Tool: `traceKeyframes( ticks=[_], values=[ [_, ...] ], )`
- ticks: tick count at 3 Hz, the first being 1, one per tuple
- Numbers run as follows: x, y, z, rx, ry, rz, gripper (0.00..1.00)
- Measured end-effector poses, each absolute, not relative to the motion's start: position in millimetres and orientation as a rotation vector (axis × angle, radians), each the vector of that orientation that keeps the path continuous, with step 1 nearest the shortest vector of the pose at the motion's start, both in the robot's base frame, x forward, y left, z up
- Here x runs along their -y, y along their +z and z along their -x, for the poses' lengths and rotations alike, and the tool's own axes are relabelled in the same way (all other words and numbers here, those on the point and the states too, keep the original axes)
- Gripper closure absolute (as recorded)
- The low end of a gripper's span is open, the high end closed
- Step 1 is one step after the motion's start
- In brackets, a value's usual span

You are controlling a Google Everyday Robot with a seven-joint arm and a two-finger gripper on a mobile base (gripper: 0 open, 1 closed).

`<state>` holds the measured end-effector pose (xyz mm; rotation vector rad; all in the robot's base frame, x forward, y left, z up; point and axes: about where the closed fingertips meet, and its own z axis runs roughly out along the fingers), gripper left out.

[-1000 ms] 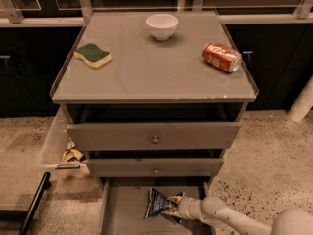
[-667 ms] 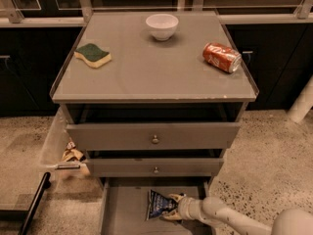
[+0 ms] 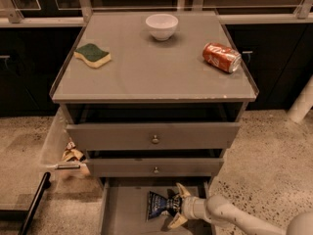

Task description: Place blue chip bag into bottom drawer

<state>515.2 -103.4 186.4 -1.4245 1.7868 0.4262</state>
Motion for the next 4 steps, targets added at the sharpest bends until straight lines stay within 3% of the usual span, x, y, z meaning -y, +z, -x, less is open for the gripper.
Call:
traceKeyframes(
  ticks=[4],
  values=[
    [163, 300, -448, -1.663, 0.318, 1.499, 0.00]
  ],
)
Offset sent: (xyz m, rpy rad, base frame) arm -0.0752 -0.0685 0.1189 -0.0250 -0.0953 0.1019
